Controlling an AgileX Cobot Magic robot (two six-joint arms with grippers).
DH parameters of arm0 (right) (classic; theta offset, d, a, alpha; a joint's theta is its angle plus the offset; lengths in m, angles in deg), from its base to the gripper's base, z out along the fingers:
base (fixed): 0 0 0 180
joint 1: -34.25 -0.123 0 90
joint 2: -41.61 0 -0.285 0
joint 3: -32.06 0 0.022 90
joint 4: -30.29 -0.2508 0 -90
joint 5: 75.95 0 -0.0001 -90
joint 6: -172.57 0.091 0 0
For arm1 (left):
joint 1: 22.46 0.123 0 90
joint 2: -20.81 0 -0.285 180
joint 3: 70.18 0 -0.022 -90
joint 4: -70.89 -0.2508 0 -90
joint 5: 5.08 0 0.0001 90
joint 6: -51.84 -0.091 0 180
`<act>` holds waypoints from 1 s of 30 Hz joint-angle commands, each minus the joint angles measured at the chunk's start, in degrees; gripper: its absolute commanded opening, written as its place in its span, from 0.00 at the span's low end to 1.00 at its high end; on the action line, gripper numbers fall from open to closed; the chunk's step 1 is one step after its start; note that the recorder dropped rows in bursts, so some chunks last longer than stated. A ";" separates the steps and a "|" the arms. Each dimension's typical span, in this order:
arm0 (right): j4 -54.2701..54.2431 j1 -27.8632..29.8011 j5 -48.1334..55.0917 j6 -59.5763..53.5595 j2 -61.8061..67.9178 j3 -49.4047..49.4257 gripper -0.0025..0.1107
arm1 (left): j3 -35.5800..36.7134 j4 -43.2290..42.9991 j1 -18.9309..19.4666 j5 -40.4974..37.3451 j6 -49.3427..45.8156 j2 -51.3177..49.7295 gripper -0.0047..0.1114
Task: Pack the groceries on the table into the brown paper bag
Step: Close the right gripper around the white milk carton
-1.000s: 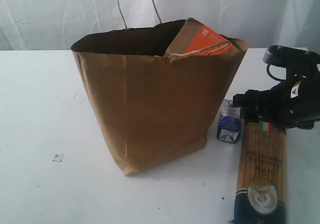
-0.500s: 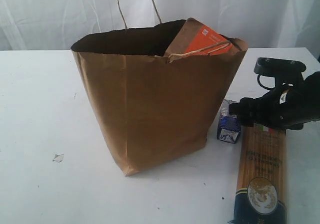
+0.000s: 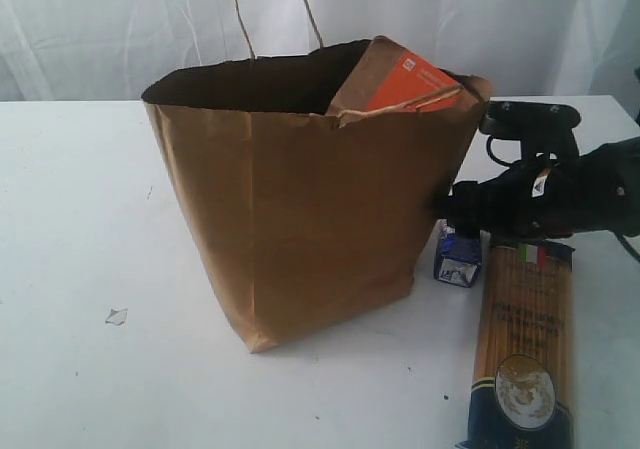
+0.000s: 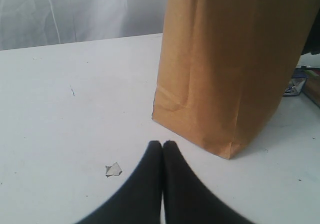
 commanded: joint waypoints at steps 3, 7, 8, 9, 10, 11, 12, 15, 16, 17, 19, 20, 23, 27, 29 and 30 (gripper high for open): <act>-0.13 -0.23 -2.67 -0.54 4.23 -0.19 0.64 | 0.18 0.20 0.00 -0.23 0.00 0.31 0.04; -0.13 -0.32 -4.49 -0.41 5.58 -0.19 0.64 | 0.18 0.20 0.00 -0.23 0.00 0.31 0.04; -0.13 -0.57 -4.82 -0.41 5.67 -0.19 0.64 | 0.18 0.20 0.00 -0.23 0.00 0.31 0.04; -0.13 -0.70 -5.32 -0.41 5.67 -0.19 0.64 | 0.18 0.20 0.00 -0.23 0.00 0.31 0.04; -0.13 -1.01 -5.88 -0.41 5.67 -0.19 0.64 | 0.18 0.20 0.00 -0.23 0.00 0.31 0.04; -0.13 -1.28 -6.05 -0.41 5.67 -0.29 0.64 | 0.18 0.20 0.00 -0.23 0.00 0.31 0.04; -0.13 -1.38 -6.14 -0.41 5.80 -0.54 0.64 | 0.18 0.20 0.00 -0.23 0.00 0.31 0.04; -0.13 -1.49 -5.86 -0.41 7.00 -1.45 0.64 | 0.18 0.20 0.00 -0.23 0.00 0.31 0.04; -0.13 -1.64 -5.32 -0.41 7.67 -1.90 0.64 | 0.18 0.20 0.00 -0.23 0.00 0.31 0.04; -0.13 -1.91 -5.32 -0.41 8.10 -2.18 0.64 | 0.18 0.20 0.00 -0.23 0.00 0.31 0.04; -0.13 -2.35 -5.32 -0.41 9.31 -2.94 0.64 | 0.18 0.20 0.00 -0.23 0.00 0.31 0.04; -0.13 -2.51 -4.94 -0.41 9.83 -3.41 0.64 | 0.18 0.20 0.00 -0.23 0.00 0.31 0.04; -0.13 -2.99 -4.03 -0.41 11.90 -4.26 0.63 | 0.18 0.20 0.00 -0.23 0.00 0.31 0.04; -0.13 -3.04 -3.54 -0.41 12.64 -4.26 0.60 | 0.18 0.20 0.00 -0.23 0.00 0.31 0.04; -0.13 -3.04 -2.82 -0.41 12.64 -4.26 0.53 | 0.18 0.20 0.00 -0.23 0.00 0.31 0.04; -0.13 -3.04 -2.39 -0.41 12.64 -4.26 0.50 | 0.18 0.20 0.00 -0.23 0.00 0.31 0.04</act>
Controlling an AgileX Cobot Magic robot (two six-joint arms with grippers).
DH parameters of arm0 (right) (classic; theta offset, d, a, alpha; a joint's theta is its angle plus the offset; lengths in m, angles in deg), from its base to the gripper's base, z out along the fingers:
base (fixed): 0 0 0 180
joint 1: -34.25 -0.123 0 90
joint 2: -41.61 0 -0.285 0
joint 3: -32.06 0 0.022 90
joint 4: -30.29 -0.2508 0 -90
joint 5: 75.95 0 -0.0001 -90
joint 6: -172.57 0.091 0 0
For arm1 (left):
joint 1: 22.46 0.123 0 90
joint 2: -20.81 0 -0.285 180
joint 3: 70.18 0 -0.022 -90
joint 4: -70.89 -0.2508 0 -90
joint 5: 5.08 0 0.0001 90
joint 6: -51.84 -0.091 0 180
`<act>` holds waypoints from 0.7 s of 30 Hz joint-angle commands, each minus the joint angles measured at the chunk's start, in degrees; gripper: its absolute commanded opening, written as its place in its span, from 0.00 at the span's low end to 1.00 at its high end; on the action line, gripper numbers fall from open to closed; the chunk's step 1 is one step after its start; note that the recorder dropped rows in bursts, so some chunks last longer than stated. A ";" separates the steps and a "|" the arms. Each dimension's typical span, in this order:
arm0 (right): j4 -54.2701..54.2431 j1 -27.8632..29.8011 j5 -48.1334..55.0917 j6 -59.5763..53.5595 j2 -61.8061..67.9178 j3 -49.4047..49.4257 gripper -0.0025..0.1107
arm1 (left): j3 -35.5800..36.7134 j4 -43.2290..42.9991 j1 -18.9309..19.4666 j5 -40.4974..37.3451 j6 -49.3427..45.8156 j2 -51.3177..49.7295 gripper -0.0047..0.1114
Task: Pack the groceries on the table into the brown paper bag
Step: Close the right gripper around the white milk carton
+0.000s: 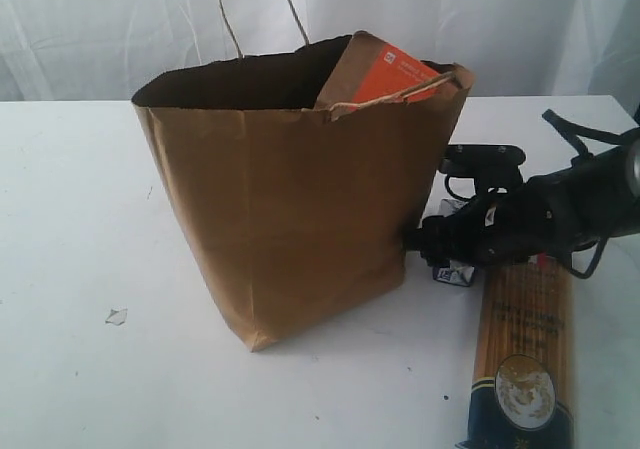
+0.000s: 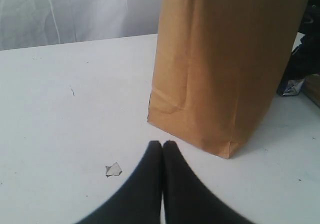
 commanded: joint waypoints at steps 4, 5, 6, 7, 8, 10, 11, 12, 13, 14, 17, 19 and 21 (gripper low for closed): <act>-0.02 -0.35 3.68 -0.41 0.00 -0.36 0.25 | 0.18 0.20 0.00 -0.23 0.00 0.31 0.04; -0.02 -0.35 4.63 -0.41 0.00 -0.36 0.20 | 0.18 0.20 0.00 -0.23 0.00 0.31 0.04; -0.02 -0.35 5.52 -0.41 -0.13 -0.23 0.14 | 0.18 0.20 0.00 -0.23 0.00 0.31 0.04; -0.02 -0.48 6.24 -0.41 -0.61 -0.06 0.09 | 0.18 0.20 0.00 -0.23 0.00 0.31 0.04; -0.02 -0.45 7.10 -0.41 -1.18 0.20 0.05 | 0.18 0.20 0.00 -0.23 0.00 0.31 0.04; -0.02 -0.60 7.97 -0.30 -2.67 1.28 0.02 | 0.18 0.20 0.00 -0.23 0.00 0.31 0.04; -0.02 -0.85 8.23 -0.30 -3.63 1.94 0.02 | 0.18 0.20 0.00 -0.23 0.00 0.31 0.04; -0.02 -0.95 8.44 -0.30 -4.69 2.45 0.02 | 0.18 0.20 0.00 -0.23 0.00 0.31 0.04; -0.07 -1.20 8.66 -0.30 -5.76 3.09 0.02 | 0.18 0.20 0.00 -0.23 0.00 0.31 0.04; -0.07 -1.54 9.04 -0.30 -6.83 3.74 0.02 | 0.18 0.20 0.00 -0.23 0.00 0.31 0.04; -0.21 -2.97 10.91 -0.30 -9.69 5.27 0.02 | 0.18 0.20 0.00 -0.23 0.00 0.31 0.04; -0.21 -4.12 12.43 -0.30 -11.39 6.26 0.02 | 0.18 0.20 0.00 -0.23 0.00 0.31 0.04; -0.21 -5.19 13.32 -0.30 -12.61 7.20 0.02 | 0.18 0.20 0.00 -0.23 0.00 0.31 0.04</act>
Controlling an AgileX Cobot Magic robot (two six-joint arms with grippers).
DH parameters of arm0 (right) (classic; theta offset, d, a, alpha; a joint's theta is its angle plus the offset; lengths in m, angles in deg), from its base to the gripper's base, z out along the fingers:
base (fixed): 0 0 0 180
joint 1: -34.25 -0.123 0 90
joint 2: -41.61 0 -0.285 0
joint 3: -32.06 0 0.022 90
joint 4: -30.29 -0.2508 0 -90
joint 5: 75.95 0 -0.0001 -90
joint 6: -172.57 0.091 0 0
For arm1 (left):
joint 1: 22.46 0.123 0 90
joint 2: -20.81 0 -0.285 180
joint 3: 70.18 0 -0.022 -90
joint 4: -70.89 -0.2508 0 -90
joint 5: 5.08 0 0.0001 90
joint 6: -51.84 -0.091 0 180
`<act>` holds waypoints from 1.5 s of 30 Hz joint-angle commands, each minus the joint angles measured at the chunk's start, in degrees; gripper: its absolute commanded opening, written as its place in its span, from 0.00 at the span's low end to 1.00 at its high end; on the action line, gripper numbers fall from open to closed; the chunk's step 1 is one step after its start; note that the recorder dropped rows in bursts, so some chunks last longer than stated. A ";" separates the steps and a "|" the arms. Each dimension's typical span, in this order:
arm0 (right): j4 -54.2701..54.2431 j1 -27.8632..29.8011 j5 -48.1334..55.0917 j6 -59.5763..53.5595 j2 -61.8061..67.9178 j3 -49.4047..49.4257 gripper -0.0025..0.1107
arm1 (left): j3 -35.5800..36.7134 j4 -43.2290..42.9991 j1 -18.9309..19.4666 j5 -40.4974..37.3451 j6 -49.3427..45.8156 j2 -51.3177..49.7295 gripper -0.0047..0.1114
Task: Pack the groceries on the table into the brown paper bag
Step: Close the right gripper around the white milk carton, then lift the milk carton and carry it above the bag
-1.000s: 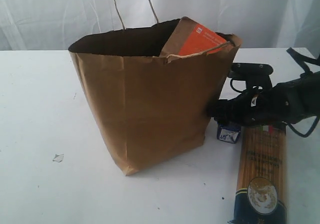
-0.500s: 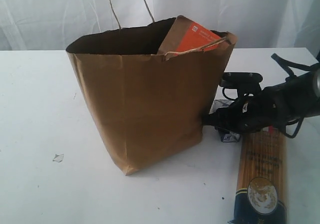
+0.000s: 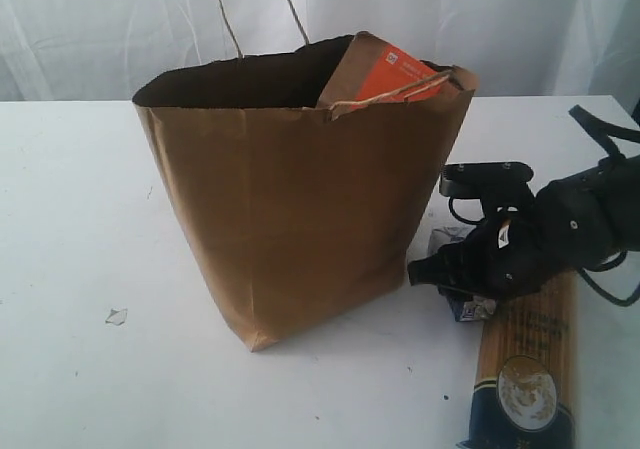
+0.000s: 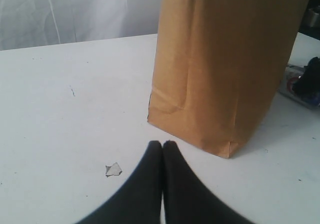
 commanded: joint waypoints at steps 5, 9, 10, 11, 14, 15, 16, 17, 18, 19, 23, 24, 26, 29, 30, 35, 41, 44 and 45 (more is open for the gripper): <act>-2.15 -5.34 3.77 -0.30 -5.30 3.26 0.02 | 0.18 0.20 0.00 -0.23 0.00 0.31 0.04; -3.23 -8.11 4.59 -0.30 -5.68 3.79 0.02 | 0.18 0.20 0.00 -0.23 0.00 0.31 0.04; -3.70 -8.99 5.15 -0.30 -5.68 3.79 0.02 | 0.18 0.20 0.00 -0.23 0.00 0.31 0.04; -3.96 -9.60 5.42 -0.30 -5.68 3.79 0.02 | 0.18 0.20 0.00 -0.23 0.00 0.31 0.04; -4.29 -11.66 6.12 -0.30 -5.68 3.79 0.02 | 0.18 0.20 0.00 -0.23 0.00 0.31 0.04; -4.78 -12.25 6.26 -0.30 -5.68 3.79 0.02 | 0.18 0.20 0.00 -0.23 0.00 0.31 0.04; -5.09 -12.71 6.69 -0.30 -5.68 3.79 0.02 | 0.18 0.20 0.00 -0.23 0.00 0.31 0.04; -5.84 -13.31 7.12 -0.30 -5.68 3.79 0.02 | 0.18 0.20 0.00 -0.23 0.00 0.31 0.04; -6.20 -13.83 7.53 -0.30 -5.68 3.79 0.02 | 0.18 0.20 0.00 -0.23 0.00 0.31 0.04; -6.76 -14.29 7.96 -0.30 -5.68 3.79 0.02 | 0.18 0.20 0.00 -0.23 0.00 0.31 0.04; -7.42 -16.09 9.05 -0.30 -5.68 3.79 0.02 | 0.18 0.20 0.00 -0.23 0.00 0.31 0.04; -7.42 -16.55 9.19 -0.30 -5.68 3.79 0.02 | 0.18 0.20 0.00 -0.23 0.00 0.31 0.04; -7.52 -17.44 9.44 -0.30 -5.68 3.79 0.02 | 0.18 0.20 0.00 -0.23 0.00 0.31 0.04; -8.70 -18.58 9.99 -0.30 -6.13 3.89 0.02 | 0.18 0.20 0.00 -0.23 0.00 0.31 0.04; -8.92 -18.81 9.99 -0.30 -6.43 3.89 0.02 | 0.18 0.20 0.00 -0.23 0.00 0.31 0.04; -10.28 -19.67 8.82 -0.30 -9.75 6.64 0.02 | 0.18 0.20 0.00 -0.23 0.00 0.31 0.04; -12.17 -19.67 8.70 -0.30 -13.65 11.10 0.02 | 0.18 0.20 0.00 -0.23 0.00 0.31 0.04; -12.17 -20.50 8.70 -0.41 -14.89 12.65 0.02 | 0.18 0.20 0.00 -0.23 0.00 0.31 0.04; -12.17 -20.82 8.70 -0.41 -15.14 12.98 0.02 | 0.18 0.20 0.00 -0.23 0.00 0.31 0.04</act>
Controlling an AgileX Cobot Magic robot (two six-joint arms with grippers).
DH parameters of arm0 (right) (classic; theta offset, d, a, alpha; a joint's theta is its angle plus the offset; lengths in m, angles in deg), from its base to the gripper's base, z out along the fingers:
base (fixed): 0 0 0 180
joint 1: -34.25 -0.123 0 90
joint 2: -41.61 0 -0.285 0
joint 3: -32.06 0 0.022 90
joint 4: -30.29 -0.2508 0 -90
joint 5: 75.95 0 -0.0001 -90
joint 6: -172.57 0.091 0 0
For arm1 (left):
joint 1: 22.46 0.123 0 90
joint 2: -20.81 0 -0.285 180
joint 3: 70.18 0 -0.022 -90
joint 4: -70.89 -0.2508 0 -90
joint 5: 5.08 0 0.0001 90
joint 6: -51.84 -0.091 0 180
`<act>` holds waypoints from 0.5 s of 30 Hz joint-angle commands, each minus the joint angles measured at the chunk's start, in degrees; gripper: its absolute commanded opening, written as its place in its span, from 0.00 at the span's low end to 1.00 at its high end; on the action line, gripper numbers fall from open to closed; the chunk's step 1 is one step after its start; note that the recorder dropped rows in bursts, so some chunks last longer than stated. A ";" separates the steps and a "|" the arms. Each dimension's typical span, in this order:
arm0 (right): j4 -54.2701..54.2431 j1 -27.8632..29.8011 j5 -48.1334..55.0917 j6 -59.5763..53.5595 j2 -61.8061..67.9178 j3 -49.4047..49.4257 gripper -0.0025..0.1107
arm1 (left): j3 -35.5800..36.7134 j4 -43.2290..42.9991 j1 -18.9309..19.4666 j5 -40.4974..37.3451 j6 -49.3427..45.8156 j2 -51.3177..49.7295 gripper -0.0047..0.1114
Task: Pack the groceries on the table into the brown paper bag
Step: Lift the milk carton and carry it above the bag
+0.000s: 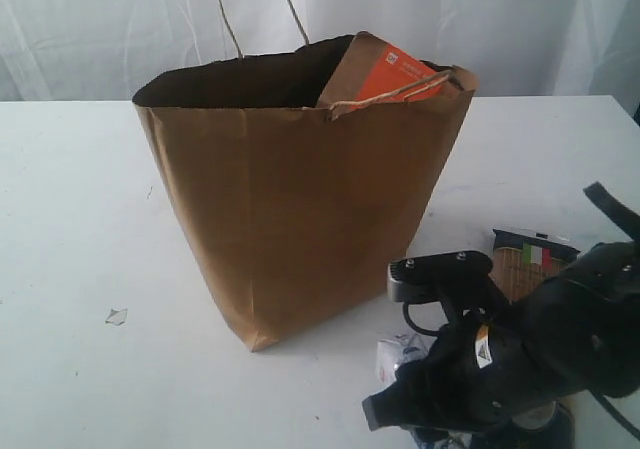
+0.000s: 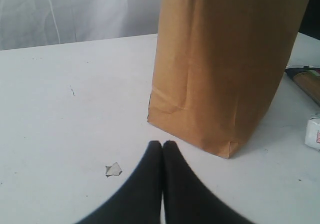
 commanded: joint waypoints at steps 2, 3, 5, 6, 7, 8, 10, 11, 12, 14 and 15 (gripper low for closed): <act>-0.34 -1.71 -0.52 -0.41 -2.05 2.16 0.02 | 0.18 0.20 0.00 -0.23 0.00 0.31 0.04; -0.34 -2.01 -0.52 -0.41 -2.05 2.37 0.02 | 0.18 0.20 0.00 -0.23 0.00 0.31 0.04; -0.46 -2.66 -0.41 -0.68 -2.05 2.41 0.02 | 0.18 0.20 0.00 -0.23 0.00 0.31 0.04; -0.46 -2.97 -0.41 -0.68 -2.05 2.41 0.02 | 0.18 0.20 0.00 -0.23 0.00 0.31 0.04; -0.46 -3.20 -0.52 -0.68 -2.05 2.41 0.02 | 0.18 0.20 0.00 -0.23 0.00 0.31 0.04; -0.46 -3.44 -0.52 -0.68 -2.05 2.41 0.02 | 0.18 0.20 0.00 -0.23 0.00 0.31 0.04; -0.46 -4.00 -0.28 -0.77 -2.05 2.41 0.02 | 0.18 0.20 0.00 -0.23 0.00 0.31 0.04; -0.46 -4.42 -0.15 -0.77 -2.05 2.41 0.02 | 0.18 0.20 0.00 -0.23 0.00 0.31 0.04; -0.46 -4.74 0.00 -0.77 -2.05 2.41 0.02 | 0.18 0.20 0.00 -0.23 0.00 0.31 0.04; -0.46 -5.44 0.37 -0.77 -2.05 2.41 0.02 | 0.18 0.20 0.00 -0.23 0.00 0.31 0.04; -0.71 -5.74 0.54 -0.77 -2.05 2.41 0.02 | 0.18 0.20 0.00 -0.23 0.00 0.31 0.04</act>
